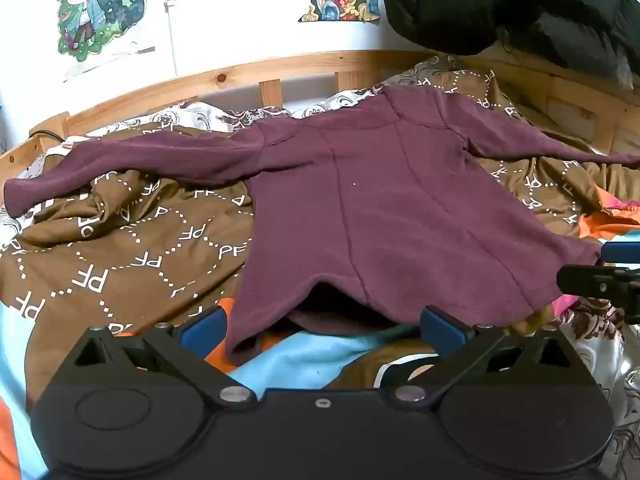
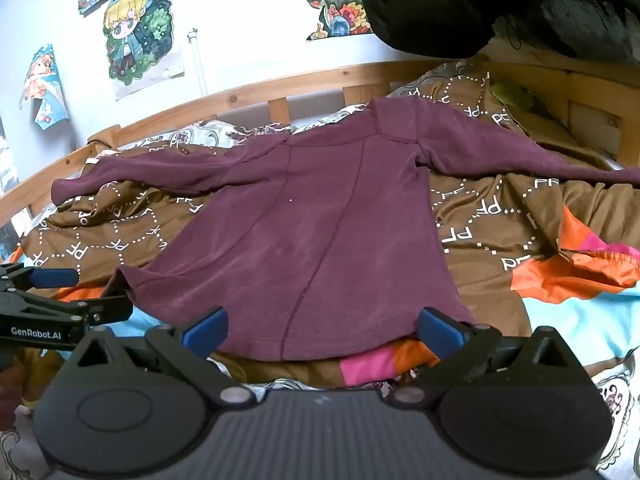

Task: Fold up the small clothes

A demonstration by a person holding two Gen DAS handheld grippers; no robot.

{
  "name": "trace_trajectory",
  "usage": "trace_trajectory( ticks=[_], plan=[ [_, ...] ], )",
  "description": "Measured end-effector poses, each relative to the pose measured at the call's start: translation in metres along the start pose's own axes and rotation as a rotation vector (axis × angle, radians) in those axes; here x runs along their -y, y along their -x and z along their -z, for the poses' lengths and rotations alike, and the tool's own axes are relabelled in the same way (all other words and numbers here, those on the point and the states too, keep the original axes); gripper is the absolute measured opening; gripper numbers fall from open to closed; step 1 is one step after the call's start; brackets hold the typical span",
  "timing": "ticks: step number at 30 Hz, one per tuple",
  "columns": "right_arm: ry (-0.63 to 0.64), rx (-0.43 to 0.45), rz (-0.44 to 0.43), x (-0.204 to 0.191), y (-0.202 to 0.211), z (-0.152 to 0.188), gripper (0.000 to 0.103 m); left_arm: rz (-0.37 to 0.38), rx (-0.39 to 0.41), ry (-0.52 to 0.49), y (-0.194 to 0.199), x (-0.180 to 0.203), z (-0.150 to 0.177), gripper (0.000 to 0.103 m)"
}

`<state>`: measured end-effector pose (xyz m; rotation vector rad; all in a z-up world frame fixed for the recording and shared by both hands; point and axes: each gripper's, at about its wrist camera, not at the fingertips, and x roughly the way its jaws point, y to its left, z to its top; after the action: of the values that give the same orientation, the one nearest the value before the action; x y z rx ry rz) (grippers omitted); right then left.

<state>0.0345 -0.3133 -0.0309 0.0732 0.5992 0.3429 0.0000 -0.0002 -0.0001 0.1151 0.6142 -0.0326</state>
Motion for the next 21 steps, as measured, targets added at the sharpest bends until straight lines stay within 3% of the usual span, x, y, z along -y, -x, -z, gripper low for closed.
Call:
trace_trajectory(
  ticks=[21],
  plan=[
    [-0.017, -0.025, 0.02, 0.0049, -0.0042, -0.0003, 0.103, 0.009, -0.007, 0.005, -0.0019, -0.0006, 0.002, 0.102]
  ],
)
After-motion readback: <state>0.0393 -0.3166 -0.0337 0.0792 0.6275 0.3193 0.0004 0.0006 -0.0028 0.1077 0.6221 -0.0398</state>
